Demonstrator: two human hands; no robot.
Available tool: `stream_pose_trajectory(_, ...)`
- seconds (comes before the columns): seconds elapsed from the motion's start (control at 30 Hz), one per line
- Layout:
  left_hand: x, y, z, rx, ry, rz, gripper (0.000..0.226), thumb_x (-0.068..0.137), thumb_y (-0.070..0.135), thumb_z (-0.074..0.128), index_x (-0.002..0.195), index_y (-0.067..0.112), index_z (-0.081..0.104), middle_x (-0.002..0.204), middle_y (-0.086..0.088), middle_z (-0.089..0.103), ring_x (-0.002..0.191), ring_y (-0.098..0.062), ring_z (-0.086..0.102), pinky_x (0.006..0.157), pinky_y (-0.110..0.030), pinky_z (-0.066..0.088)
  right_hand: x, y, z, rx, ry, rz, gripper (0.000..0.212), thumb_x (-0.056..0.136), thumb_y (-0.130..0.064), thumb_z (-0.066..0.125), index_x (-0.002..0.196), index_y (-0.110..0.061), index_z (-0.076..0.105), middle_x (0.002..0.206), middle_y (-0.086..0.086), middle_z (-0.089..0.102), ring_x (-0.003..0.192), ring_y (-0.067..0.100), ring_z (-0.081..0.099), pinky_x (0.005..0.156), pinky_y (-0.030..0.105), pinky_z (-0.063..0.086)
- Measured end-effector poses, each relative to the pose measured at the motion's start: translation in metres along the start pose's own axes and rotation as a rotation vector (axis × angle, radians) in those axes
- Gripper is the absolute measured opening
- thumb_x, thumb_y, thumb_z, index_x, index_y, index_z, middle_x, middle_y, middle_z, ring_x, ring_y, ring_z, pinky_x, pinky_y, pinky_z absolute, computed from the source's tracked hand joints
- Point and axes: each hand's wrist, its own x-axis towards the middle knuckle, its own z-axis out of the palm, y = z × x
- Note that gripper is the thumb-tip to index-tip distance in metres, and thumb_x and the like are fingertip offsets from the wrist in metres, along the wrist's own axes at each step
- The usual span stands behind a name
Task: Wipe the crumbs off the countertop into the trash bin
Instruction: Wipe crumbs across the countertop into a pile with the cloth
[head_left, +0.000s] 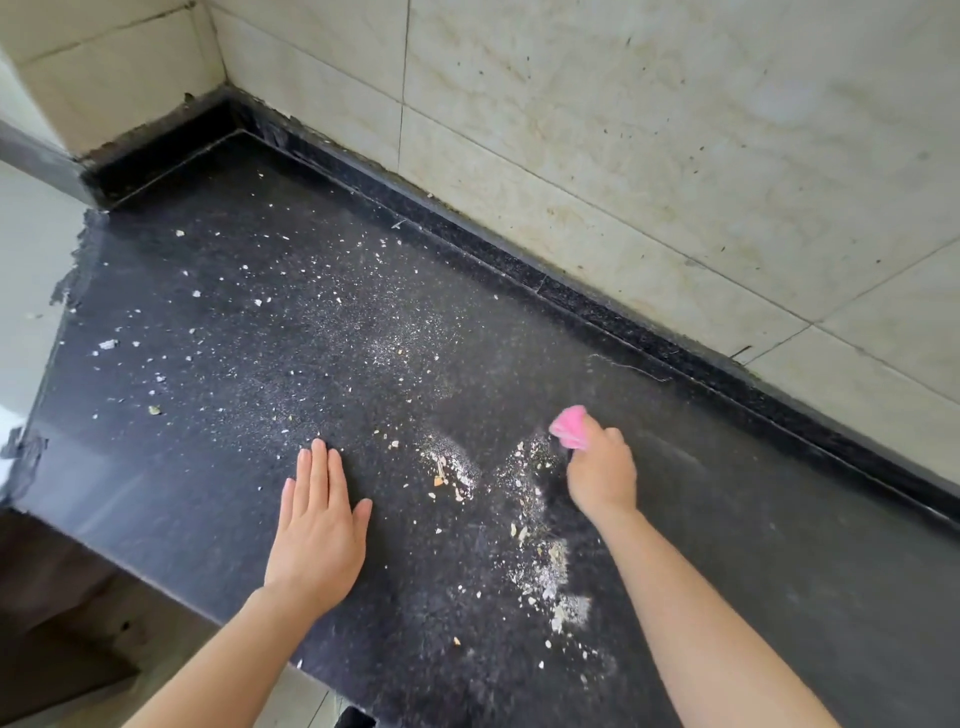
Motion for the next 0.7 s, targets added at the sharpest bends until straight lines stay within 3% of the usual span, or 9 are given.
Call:
stream_pose_trajectory(0.17,0.002,0.003,-0.005,0.046,-0.058,-0.03,0.067,0.1,0.04,0.015,0.149,0.003,-0.011,0.157,-0.012,-0.022,0.145,-0.026,-0.021,0.12,-0.04,-0.004,-0.066,-0.052,0.027,0.179,-0.24,-0.286,0.06,0.087,0.005,0.041,0.135,-0.03,0.05,0.094,0.002,0.044,0.095,0.025,0.048,0.078,0.032,0.039)
stream_pose_trajectory(0.27,0.0,0.006,-0.011,0.05,-0.078,-0.025,0.066,0.101,0.039,0.016,0.15,0.003,-0.009,0.158,-0.012,-0.019,0.146,-0.026,-0.019,0.12,-0.041,-0.004,-0.084,-0.058,0.02,0.323,-0.34,-0.309,0.056,0.09,0.0,0.041,0.135,-0.032,0.053,0.095,-0.001,0.047,0.093,0.022,0.053,0.083,0.033,0.044)
stream_pose_trajectory(0.37,-0.01,0.007,-0.015,0.039,-0.06,0.023,0.063,0.101,0.037,0.015,0.15,0.003,-0.007,0.159,-0.011,-0.017,0.146,-0.025,-0.018,0.119,-0.04,-0.007,-0.082,-0.026,-0.005,0.384,-0.198,-0.139,0.051,0.087,-0.003,0.04,0.127,-0.031,0.058,0.095,0.0,0.053,0.087,0.021,0.057,0.08,0.038,0.048)
stream_pose_trajectory(0.47,-0.029,0.005,-0.01,0.049,-0.025,0.081,0.064,0.101,0.038,0.016,0.15,0.004,-0.008,0.159,-0.009,-0.017,0.146,-0.022,-0.019,0.118,-0.038,-0.008,-0.071,0.045,-0.027,0.215,-0.068,0.084,0.043,0.09,-0.007,0.035,0.121,-0.026,0.058,0.095,0.014,0.064,0.094,0.026,0.055,0.085,0.038,0.046)
stream_pose_trajectory(0.6,-0.043,0.001,0.0,0.081,-0.069,0.086,0.068,0.099,0.044,0.013,0.149,0.006,-0.012,0.157,-0.008,-0.022,0.143,-0.019,-0.025,0.117,-0.036,-0.01,-0.083,0.11,-0.035,0.074,0.005,0.495,0.05,0.094,-0.01,0.033,0.139,-0.029,0.047,0.116,0.02,0.056,0.112,0.039,0.05,0.088,0.042,0.044)
stream_pose_trajectory(0.7,-0.042,0.001,0.005,0.106,-0.1,0.082,0.069,0.099,0.044,0.012,0.148,0.004,-0.014,0.156,-0.01,-0.024,0.144,-0.024,-0.024,0.119,-0.039,-0.007,-0.103,0.078,-0.016,0.078,0.058,0.429,0.055,0.091,-0.008,0.04,0.138,-0.035,0.045,0.109,0.017,0.053,0.101,0.041,0.054,0.084,0.041,0.044)
